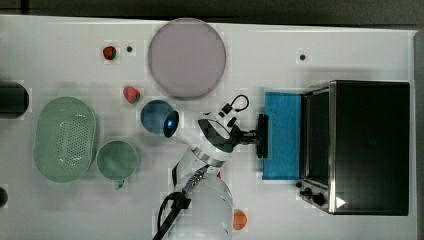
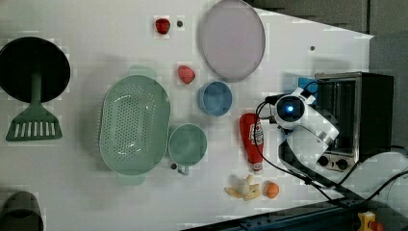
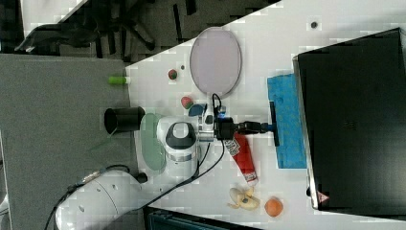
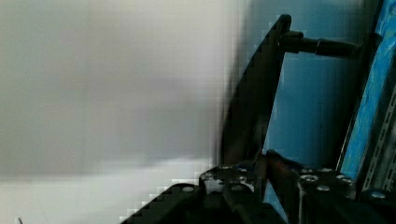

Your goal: Flap open oven.

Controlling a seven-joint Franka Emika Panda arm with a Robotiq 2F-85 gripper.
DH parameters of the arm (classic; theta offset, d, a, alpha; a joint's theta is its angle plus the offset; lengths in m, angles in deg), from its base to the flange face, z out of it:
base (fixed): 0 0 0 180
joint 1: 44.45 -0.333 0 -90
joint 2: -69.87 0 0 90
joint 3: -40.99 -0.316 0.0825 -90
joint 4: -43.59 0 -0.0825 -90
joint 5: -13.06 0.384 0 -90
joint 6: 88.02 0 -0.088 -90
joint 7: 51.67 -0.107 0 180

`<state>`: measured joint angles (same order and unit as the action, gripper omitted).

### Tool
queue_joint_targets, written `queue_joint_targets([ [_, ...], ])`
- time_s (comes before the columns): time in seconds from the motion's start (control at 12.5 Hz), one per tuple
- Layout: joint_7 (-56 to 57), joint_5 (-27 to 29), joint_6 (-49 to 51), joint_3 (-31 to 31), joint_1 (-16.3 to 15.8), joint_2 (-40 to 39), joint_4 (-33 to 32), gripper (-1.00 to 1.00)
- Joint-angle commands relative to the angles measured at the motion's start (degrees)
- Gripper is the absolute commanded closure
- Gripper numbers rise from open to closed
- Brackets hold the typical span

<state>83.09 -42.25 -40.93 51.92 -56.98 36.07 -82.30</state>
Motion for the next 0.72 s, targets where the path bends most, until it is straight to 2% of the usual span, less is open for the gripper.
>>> queue_joint_targets([
  [0.08, -3.14, 5.54, -4.95, -0.05, 0.05, 4.4, 1.74, 0.65],
  [0.48, -3.13, 38.91, 0.16, 0.3, 0.61, 20.66, 2.21, 0.65],
  [0.64, -3.13, 48.04, 8.52, 0.88, 0.78, 28.59, 3.85, 0.65],
  [0.72, -3.13, 50.41, 13.89, 1.14, 0.89, 32.11, 5.19, 0.65],
])
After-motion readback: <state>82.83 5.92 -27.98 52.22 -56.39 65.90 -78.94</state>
